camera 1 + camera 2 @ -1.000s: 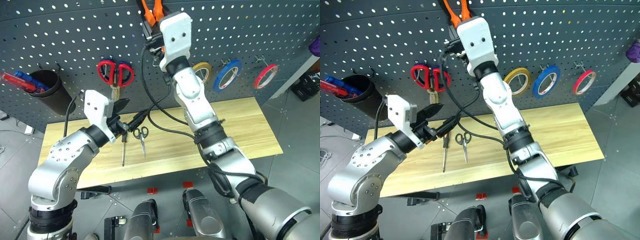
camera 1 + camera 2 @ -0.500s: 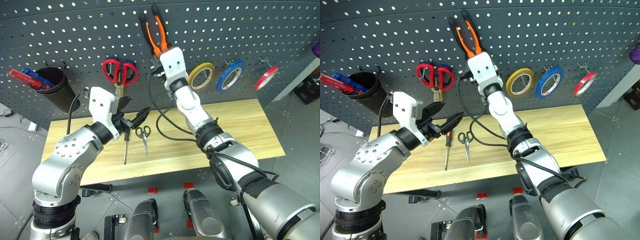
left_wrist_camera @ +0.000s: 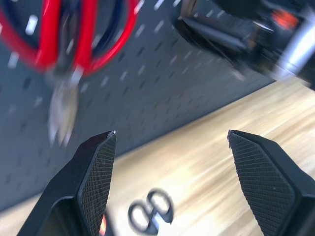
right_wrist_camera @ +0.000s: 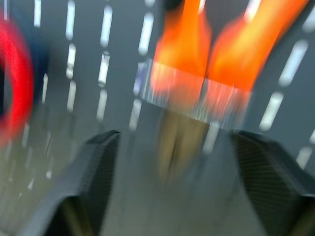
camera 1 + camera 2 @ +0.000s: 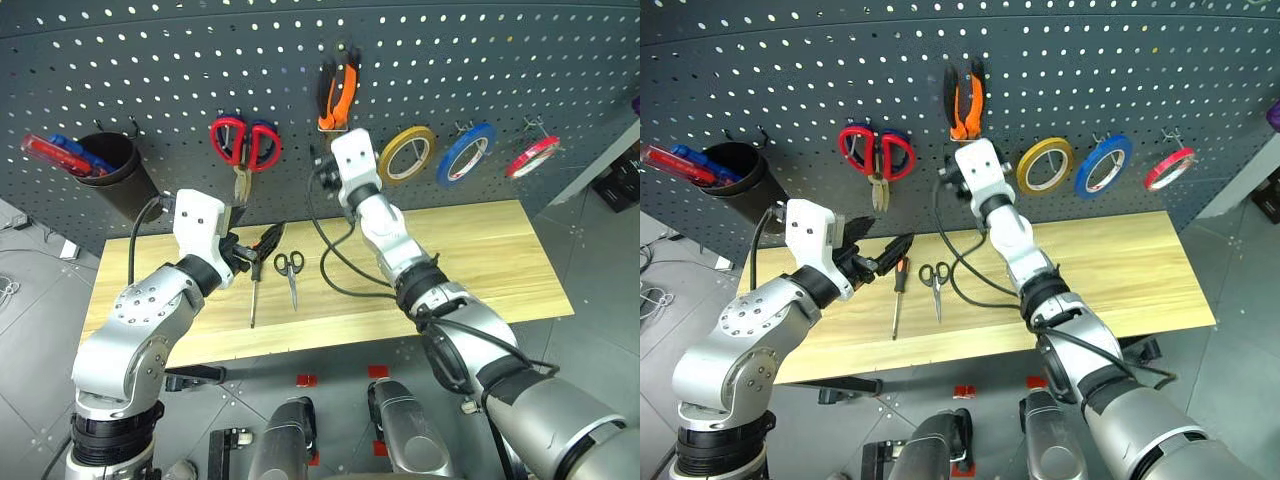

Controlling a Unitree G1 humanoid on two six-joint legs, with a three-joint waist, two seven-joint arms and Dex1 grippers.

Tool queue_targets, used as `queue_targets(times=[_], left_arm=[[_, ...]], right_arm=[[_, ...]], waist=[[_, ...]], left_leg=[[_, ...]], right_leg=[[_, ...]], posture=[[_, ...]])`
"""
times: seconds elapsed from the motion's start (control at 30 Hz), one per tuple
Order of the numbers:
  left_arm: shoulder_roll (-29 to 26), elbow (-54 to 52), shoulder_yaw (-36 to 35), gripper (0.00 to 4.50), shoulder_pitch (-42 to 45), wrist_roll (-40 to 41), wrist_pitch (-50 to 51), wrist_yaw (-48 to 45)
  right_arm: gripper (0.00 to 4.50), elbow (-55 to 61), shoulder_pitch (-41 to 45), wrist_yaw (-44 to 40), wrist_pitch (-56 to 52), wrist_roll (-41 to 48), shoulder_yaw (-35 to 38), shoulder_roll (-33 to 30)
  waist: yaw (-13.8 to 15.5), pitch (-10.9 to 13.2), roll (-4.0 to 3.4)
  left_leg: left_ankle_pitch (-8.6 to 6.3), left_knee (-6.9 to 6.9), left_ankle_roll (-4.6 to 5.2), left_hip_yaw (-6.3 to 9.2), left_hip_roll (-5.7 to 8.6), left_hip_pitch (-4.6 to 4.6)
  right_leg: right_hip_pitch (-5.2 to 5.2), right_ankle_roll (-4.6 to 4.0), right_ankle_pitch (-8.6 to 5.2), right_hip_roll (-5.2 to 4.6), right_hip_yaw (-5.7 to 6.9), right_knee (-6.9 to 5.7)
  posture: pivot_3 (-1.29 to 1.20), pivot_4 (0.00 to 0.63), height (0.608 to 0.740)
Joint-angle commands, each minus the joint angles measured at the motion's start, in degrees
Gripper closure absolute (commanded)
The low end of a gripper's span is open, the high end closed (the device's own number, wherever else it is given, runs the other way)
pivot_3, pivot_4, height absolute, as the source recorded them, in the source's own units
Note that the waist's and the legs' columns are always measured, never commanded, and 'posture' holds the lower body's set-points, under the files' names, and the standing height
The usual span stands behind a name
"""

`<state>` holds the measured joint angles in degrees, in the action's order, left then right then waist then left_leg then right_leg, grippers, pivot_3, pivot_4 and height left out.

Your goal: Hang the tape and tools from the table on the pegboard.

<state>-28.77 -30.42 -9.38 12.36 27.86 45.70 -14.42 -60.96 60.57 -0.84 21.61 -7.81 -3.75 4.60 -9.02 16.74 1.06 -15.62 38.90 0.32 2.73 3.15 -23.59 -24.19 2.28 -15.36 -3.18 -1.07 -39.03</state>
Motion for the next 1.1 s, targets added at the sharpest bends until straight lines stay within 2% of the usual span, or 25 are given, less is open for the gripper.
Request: queue_targets(times=[0.03, 0.1, 0.2, 0.33, 0.5, 0.77, 0.93, 1.1], left_arm=[[0.3, -1.1, -0.8, 0.68, -1.8, -1.0, 0.4, 0.9], [1.3, -1.0, -1.4, 0.52, -2.7, -0.6, 0.9, 1.5], [1.8, 0.6, -0.5, 0.05, -5.3, -2.3, 3.8, 3.6], [3.6, 6.1, 4.6, 0.05, -5.5, -7.3, 7.2, 7.9], [8.6, 14.1, 7.1, 0.05, -0.7, -10.3, 8.9, 10.9], [19.3, 35.2, 6.1, 0.05, 11.6, -14.1, 3.2, 15.5], [22.7, 44.4, 6.0, 0.05, 15.5, -15.7, 1.8, 16.5], [25.4, 50.4, 2.5, 0.05, 17.4, -15.1, 2.0, 18.9]], right_arm=[[0.04, 10.7, -2.1, -3.6, -2.3, 0.5, -1.3, -0.6], [0.01, 16.2, -4.9, -6.1, -5.7, 0.9, -2.0, -1.0], [0.0, 29.8, -11.7, -15.7, -16.4, 3.4, -4.9, -2.2], [0.0, 52.8, -22.1, -29.8, -37.7, 10.3, -10.7, -6.7], [0.0, 71.0, -29.3, -38.0, -52.5, 15.7, -15.2, -13.3], [0.0, 77.1, -31.7, -38.0, -59.0, 17.2, -17.1, -15.9], [0.0, 78.4, -31.4, -39.4, -61.6, 18.6, -17.3, -16.7], [0.0, 80.7, -30.8, -41.1, -64.2, 20.0, -17.7, -19.3]], waist=[[0.0, 0.0, 0.0], [0.1, 0.0, 0.0], [0.4, 0.0, 0.0], [1.0, 0.0, 0.01], [1.8, 0.1, 0.1], [2.1, 0.1, 0.16], [1.8, 0.1, 0.2], [1.3, 0.2, 0.22]], left_leg=[[0.0, 0.0, 0.0, 0.0, 0.0, -0.02], [0.0, 0.0, 0.0, 0.02, -0.01, -0.02], [-0.01, 0.0, 0.01, 0.04, -0.04, -0.02], [-0.12, -0.02, 0.2, 0.08, -0.06, -0.01], [-0.13, 0.06, 0.25, 0.17, -0.01, -0.02], [-0.11, 0.05, 0.21, 0.16, -0.01, -0.03], [-0.11, 0.04, 0.21, 0.17, -0.02, -0.03], [-0.11, 0.05, 0.21, 0.18, -0.01, -0.05]], right_leg=[[-0.02, 0.0, 0.0, 0.0, 0.0, 0.01], [-0.01, 0.0, 0.0, 0.0, 0.02, 0.02], [0.02, 0.0, 0.0, 0.0, 0.05, 0.03], [0.03, 0.0, 0.0, 0.01, 0.07, 0.01], [0.06, -0.08, 0.05, -0.01, 0.15, 0.02], [0.04, -0.09, 0.06, -0.01, 0.15, 0.04], [0.03, -0.09, 0.06, 0.0, 0.19, 0.06], [0.06, -0.08, 0.06, -0.02, 0.21, 0.07]], posture=[[-0.17, 0.3, 0.74], [-0.18, 0.302, 0.74], [-0.19, 0.304, 0.74], [-0.2, 0.313, 0.74], [-0.21, 0.317, 0.74], [-0.24, 0.321, 0.74], [-0.26, 0.322, 0.74], [-0.28, 0.324, 0.74]])
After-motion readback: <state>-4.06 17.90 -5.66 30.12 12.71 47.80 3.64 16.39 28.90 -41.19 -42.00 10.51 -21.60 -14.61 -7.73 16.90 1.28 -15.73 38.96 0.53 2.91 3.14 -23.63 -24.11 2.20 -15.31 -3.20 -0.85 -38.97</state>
